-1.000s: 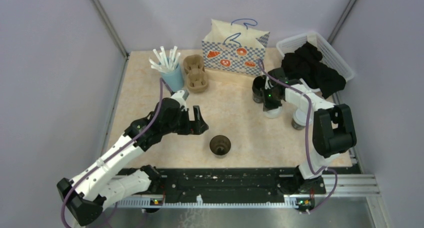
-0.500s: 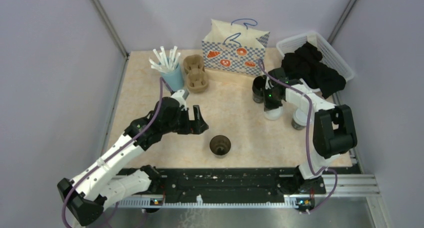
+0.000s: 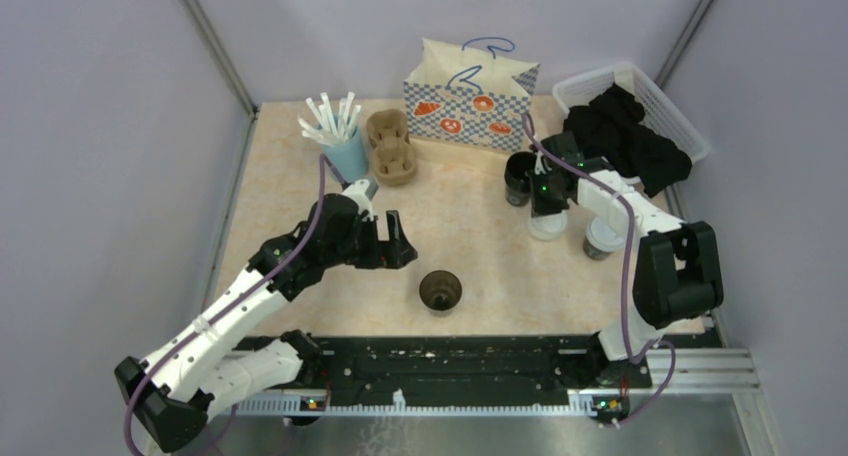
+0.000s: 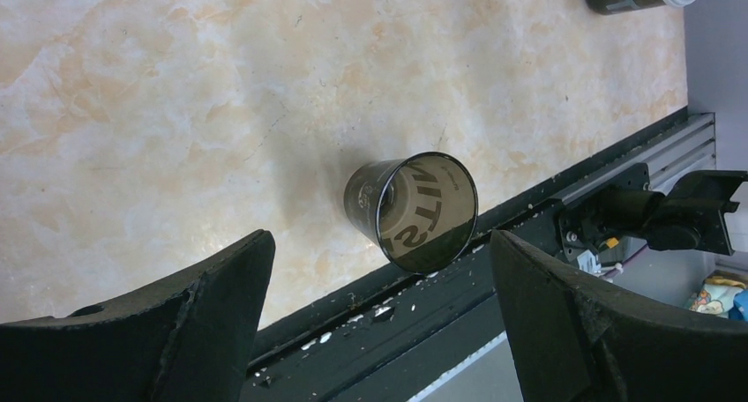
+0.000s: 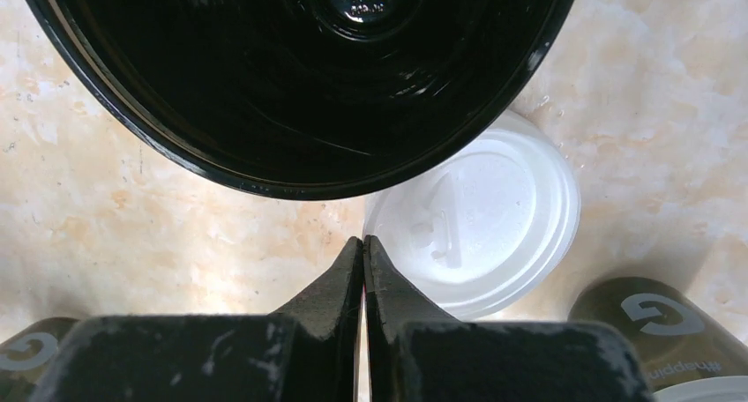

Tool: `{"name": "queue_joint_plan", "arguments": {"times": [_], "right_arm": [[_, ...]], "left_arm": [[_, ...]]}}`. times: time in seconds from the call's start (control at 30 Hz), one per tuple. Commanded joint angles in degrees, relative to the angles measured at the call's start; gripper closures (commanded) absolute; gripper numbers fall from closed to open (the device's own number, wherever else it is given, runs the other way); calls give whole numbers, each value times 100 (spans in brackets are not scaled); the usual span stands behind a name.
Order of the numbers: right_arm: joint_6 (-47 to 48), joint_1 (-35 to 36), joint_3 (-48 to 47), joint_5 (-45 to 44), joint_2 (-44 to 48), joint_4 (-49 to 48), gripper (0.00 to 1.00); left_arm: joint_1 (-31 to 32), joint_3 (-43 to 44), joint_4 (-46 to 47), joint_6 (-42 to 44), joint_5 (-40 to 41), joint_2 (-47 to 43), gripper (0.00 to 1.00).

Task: Pack the takeout coffee
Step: Close the cup lid on the coffee cup.

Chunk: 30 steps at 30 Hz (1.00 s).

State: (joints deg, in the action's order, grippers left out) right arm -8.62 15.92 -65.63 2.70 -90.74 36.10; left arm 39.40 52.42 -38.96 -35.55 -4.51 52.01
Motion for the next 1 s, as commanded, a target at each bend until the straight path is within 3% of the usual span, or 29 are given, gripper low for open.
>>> {"name": "queue_joint_plan", "arguments": {"times": [0.0,0.37,0.43,0.53,0.6,0.67,0.83,0.97], "right_arm": [[-88,-37,-205,-11,347,145,100],[-50,-39,-753,252,1532,1071,100],[-98,-37,-1024,690,1702,1284,100],[-617,-22,-1209,2080,1930,1233,100],[-1401,107,-1051,3328,2123,604,100],[-2523,387,-726,3879,2397,-421,100],[-5396,1452,387,3931,2889,-3713,100],[-6041,2172,536,3484,2742,-4682,100]], "left_arm": [[-29,167,225,83,-78,-111,1],[-30,188,307,26,-282,-130,2],[-37,223,475,22,-535,-130,2],[-68,541,628,-140,-915,-20,2],[-96,972,690,-397,-1149,173,2],[-150,1378,714,-786,-1355,361,1],[-266,1687,1178,-2300,-1882,567,1],[-272,1288,1738,-3099,-2054,381,1]]}}
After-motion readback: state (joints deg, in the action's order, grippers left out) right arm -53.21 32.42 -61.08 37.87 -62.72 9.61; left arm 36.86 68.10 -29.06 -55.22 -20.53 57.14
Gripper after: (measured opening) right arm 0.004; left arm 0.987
